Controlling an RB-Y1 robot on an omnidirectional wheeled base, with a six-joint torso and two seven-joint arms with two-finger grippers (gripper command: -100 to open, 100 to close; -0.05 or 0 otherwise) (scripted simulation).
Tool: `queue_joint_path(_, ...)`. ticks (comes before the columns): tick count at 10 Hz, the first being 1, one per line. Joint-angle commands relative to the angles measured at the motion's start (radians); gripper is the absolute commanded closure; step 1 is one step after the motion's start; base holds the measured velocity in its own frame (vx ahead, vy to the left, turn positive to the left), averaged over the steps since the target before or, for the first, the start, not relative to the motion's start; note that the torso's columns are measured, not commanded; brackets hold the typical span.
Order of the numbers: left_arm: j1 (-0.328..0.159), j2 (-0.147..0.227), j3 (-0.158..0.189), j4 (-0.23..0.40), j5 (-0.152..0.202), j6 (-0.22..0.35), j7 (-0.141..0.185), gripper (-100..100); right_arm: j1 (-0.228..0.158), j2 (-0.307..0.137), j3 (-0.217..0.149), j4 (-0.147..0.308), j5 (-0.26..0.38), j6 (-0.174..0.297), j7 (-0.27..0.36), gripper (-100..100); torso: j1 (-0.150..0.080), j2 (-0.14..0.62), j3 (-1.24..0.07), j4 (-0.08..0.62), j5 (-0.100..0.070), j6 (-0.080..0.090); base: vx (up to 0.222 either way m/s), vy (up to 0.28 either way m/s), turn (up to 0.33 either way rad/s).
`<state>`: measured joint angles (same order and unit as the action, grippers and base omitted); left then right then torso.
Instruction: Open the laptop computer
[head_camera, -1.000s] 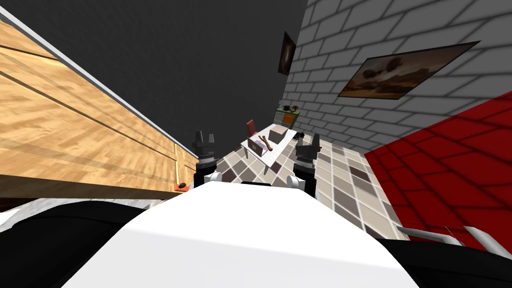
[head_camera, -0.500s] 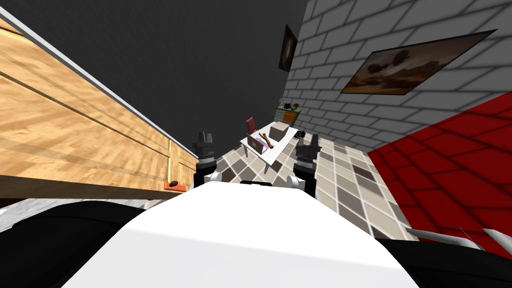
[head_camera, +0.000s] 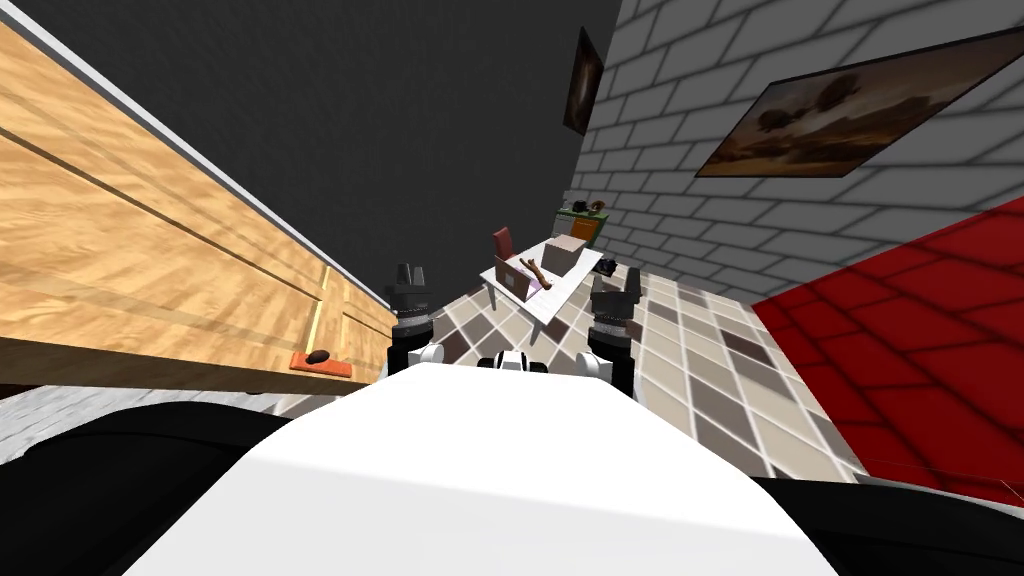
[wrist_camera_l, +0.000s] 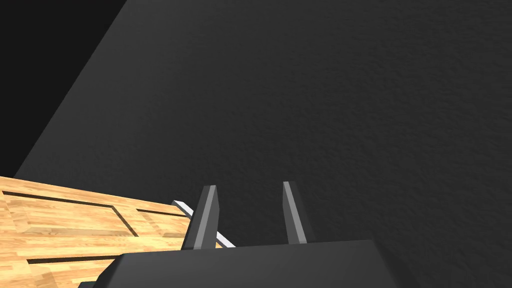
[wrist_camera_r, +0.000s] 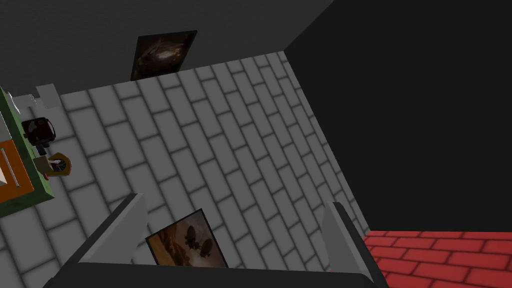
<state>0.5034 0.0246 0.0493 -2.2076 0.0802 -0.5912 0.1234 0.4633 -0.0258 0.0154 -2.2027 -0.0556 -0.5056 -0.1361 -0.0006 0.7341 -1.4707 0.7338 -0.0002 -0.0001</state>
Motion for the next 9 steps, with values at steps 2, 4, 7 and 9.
queue_joint_path(2, 0.000, 0.000, 0.000, 0.000, 0.000, 0.000, 0.000, 0, 0.012, -0.086, 0.010, 0.018, -0.046, -0.022, -0.063, -100, 0.000, 0.003, -0.005, 0.004, 0.000, 0.000, 0.017, -0.021, 0.169)
queue_joint_path(4, 0.000, 0.000, 0.000, 0.000, 0.000, 0.000, 0.000, 0, 0.022, -0.114, 0.018, 0.032, -0.085, -0.041, -0.114, -100, 0.000, 0.004, -0.005, 0.004, 0.000, 0.000, 0.024, -0.027, 0.228)
queue_joint_path(7, 0.000, 0.000, 0.000, 0.000, 0.000, 0.000, 0.000, 0, 0.040, -0.136, 0.033, 0.055, -0.156, -0.077, -0.201, -100, 0.000, 0.004, -0.005, 0.004, 0.000, 0.000, 0.028, -0.040, 0.274)
queue_joint_path(9, 0.000, 0.000, 0.000, 0.000, 0.000, 0.000, 0.000, 0, 0.047, -0.140, 0.039, 0.063, -0.183, -0.090, -0.243, -100, 0.001, 0.004, -0.005, 0.004, 0.000, 0.001, 0.018, -0.026, 0.155)
